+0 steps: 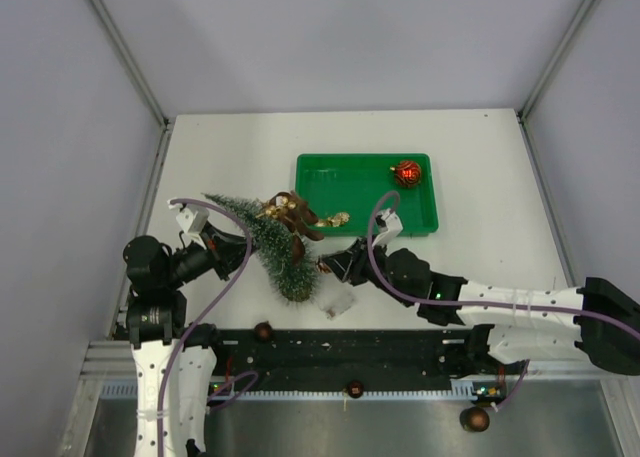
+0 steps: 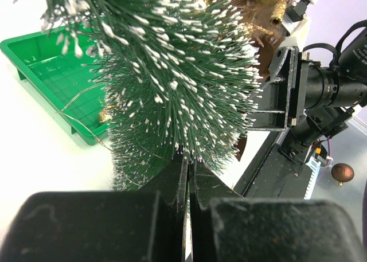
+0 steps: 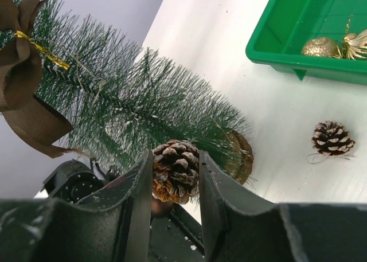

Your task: Decorate the small christmas tree

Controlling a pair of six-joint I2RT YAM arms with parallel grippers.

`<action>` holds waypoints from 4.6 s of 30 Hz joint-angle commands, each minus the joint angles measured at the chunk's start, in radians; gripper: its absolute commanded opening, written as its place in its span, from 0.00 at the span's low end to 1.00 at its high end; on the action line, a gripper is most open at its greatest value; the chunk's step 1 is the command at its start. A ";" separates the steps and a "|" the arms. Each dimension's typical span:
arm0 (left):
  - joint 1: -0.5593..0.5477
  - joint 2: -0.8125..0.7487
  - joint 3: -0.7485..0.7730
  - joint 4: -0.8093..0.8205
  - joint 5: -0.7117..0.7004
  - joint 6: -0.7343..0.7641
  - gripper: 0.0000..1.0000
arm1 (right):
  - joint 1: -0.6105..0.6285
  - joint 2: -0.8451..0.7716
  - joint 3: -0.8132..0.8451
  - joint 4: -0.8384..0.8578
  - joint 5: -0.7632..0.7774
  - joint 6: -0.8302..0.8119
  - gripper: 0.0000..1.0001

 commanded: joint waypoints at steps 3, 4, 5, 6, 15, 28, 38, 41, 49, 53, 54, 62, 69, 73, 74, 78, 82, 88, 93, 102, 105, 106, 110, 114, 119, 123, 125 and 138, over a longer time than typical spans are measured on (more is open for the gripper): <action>0.001 0.022 0.030 -0.020 0.015 0.001 0.00 | 0.012 -0.006 0.017 -0.008 0.051 -0.013 0.06; 0.001 0.019 0.032 -0.020 0.014 0.002 0.00 | 0.012 -0.001 0.017 -0.011 0.056 -0.015 0.06; 0.001 0.018 0.033 -0.021 0.014 0.004 0.00 | 0.011 0.001 0.018 -0.016 0.062 -0.019 0.05; 0.001 0.020 0.033 -0.021 0.015 0.004 0.00 | 0.012 0.002 0.018 -0.019 0.074 -0.021 0.05; 0.001 0.020 0.037 -0.023 0.017 0.004 0.00 | 0.011 0.021 0.027 -0.036 0.111 -0.031 0.05; 0.000 0.012 0.033 -0.035 0.014 0.016 0.00 | 0.012 0.044 0.075 0.001 0.116 -0.025 0.03; 0.001 0.012 0.029 -0.038 0.018 0.016 0.00 | 0.044 -0.044 0.086 -0.014 0.119 -0.013 0.02; 0.001 0.012 0.030 -0.038 0.020 0.016 0.00 | 0.044 -0.053 0.081 -0.017 0.126 -0.019 0.02; 0.001 0.009 0.032 -0.043 0.018 0.018 0.00 | 0.043 -0.018 0.109 0.000 0.142 -0.059 0.01; 0.001 0.011 0.033 -0.046 0.017 0.021 0.00 | 0.044 -0.007 0.123 0.018 0.097 -0.058 0.01; 0.000 0.011 0.033 -0.044 0.017 0.019 0.00 | 0.044 -0.009 0.124 0.020 0.087 -0.050 0.01; 0.001 0.012 0.032 -0.043 0.018 0.018 0.00 | 0.061 -0.012 0.103 0.010 0.079 -0.019 0.00; 0.001 0.009 0.032 -0.044 0.018 0.019 0.00 | 0.069 0.007 0.083 0.023 0.073 0.005 0.00; 0.001 0.009 0.033 -0.046 0.018 0.018 0.00 | 0.083 0.021 0.086 0.021 0.071 0.005 0.00; 0.001 0.008 0.033 -0.047 0.017 0.018 0.00 | 0.084 0.025 0.084 0.020 0.070 0.010 0.00; 0.001 0.008 0.032 -0.049 0.020 0.019 0.00 | 0.095 0.031 0.080 0.026 0.073 0.016 0.00; 0.001 0.009 0.032 -0.047 0.020 0.019 0.00 | 0.100 0.037 0.093 0.039 0.085 0.007 0.00; 0.001 0.014 0.037 -0.044 0.020 0.015 0.00 | 0.100 0.082 0.149 0.078 0.091 -0.015 0.00; 0.001 0.011 0.040 -0.043 0.023 0.013 0.00 | 0.107 0.142 0.187 0.110 0.099 -0.021 0.00; 0.001 0.014 0.041 -0.039 0.026 0.013 0.00 | 0.110 0.182 0.233 0.124 0.094 -0.050 0.00; 0.001 0.015 0.041 -0.038 0.026 0.013 0.00 | 0.112 0.186 0.219 0.109 0.083 -0.033 0.00; 0.001 0.015 0.040 -0.036 0.026 0.013 0.00 | 0.112 0.186 0.215 0.102 0.080 -0.030 0.00; 0.001 0.017 0.038 -0.029 0.029 0.004 0.00 | 0.113 0.188 0.196 0.090 0.079 -0.010 0.00; 0.001 0.015 0.033 -0.024 0.027 -0.002 0.00 | 0.121 0.200 0.213 0.090 0.088 -0.022 0.00; 0.001 0.009 0.037 -0.026 0.026 -0.001 0.00 | 0.135 0.215 0.219 0.075 0.094 -0.032 0.00; 0.001 0.014 0.026 -0.020 0.029 -0.010 0.00 | 0.150 0.228 0.210 0.066 0.103 -0.027 0.00; 0.001 0.012 0.029 -0.020 0.029 -0.008 0.00 | 0.161 0.209 0.202 0.050 0.123 -0.035 0.00; 0.001 0.009 0.032 -0.033 0.029 -0.004 0.00 | 0.163 0.073 0.092 0.076 0.257 -0.004 0.00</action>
